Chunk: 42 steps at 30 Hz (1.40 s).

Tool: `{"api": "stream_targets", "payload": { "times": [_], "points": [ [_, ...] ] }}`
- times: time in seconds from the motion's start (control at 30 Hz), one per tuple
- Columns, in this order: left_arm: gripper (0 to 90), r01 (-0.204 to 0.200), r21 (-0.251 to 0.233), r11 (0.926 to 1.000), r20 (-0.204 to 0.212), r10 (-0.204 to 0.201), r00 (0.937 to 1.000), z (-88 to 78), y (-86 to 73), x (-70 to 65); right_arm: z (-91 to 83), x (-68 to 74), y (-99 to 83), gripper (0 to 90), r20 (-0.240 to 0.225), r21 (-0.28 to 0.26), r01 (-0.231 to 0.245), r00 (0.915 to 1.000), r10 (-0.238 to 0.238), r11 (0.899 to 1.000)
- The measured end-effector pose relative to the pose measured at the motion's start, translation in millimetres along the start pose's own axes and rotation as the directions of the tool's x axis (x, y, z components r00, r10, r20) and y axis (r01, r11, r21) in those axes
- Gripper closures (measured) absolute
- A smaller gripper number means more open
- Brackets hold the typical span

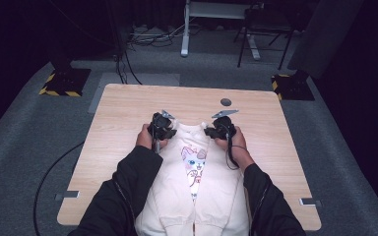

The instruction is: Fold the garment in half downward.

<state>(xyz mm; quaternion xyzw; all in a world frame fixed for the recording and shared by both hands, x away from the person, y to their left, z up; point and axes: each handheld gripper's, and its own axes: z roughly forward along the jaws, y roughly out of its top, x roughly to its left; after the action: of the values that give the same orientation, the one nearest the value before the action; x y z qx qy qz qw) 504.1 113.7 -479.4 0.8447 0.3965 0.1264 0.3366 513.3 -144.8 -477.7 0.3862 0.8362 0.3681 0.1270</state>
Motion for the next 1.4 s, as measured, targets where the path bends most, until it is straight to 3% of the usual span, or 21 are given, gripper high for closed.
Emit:
{"api": "stream_targets", "payload": {
  "times": [0.4, 0.77, 0.87, 1.13, 1.4],
  "points": [
    [84.3, -0.055, -0.042, 0.9976, 0.026, 0.057, 0.9981, -24.5, 0.2, -8.6, -23.1, 12.4, 1.8, 84.9, -0.064, -0.049, 0.045, 0.9968, -0.048, 0.998],
    [84.0, -0.108, -0.105, 0.9886, 0.073, 0.116, 0.9906, -54.1, -10.4, -18.4, -55.0, 23.7, -4.4, 84.9, -0.116, -0.122, 0.069, 0.9897, -0.084, 0.99],
    [83.7, -0.122, -0.126, 0.9845, 0.093, 0.134, 0.9867, -62.5, -15.8, -23.3, -65.6, 28.2, -7.6, 84.8, -0.139, -0.151, 0.085, 0.9846, -0.106, 0.985],
    [82.7, -0.21, -0.144, 0.967, 0.14, 0.23, 0.9631, -81.9, -30.2, -41.7, -91.1, 49.1, -23.3, 84.8, -0.2, -0.189, 0.149, 0.9619, -0.186, 0.971],
    [82.0, -0.239, -0.143, 0.9605, 0.167, 0.261, 0.9506, -90.8, -48.8, -58.1, -103.6, 68.0, -41.1, 84.8, -0.243, -0.19, 0.194, 0.9406, -0.237, 0.963]
  ]
}}
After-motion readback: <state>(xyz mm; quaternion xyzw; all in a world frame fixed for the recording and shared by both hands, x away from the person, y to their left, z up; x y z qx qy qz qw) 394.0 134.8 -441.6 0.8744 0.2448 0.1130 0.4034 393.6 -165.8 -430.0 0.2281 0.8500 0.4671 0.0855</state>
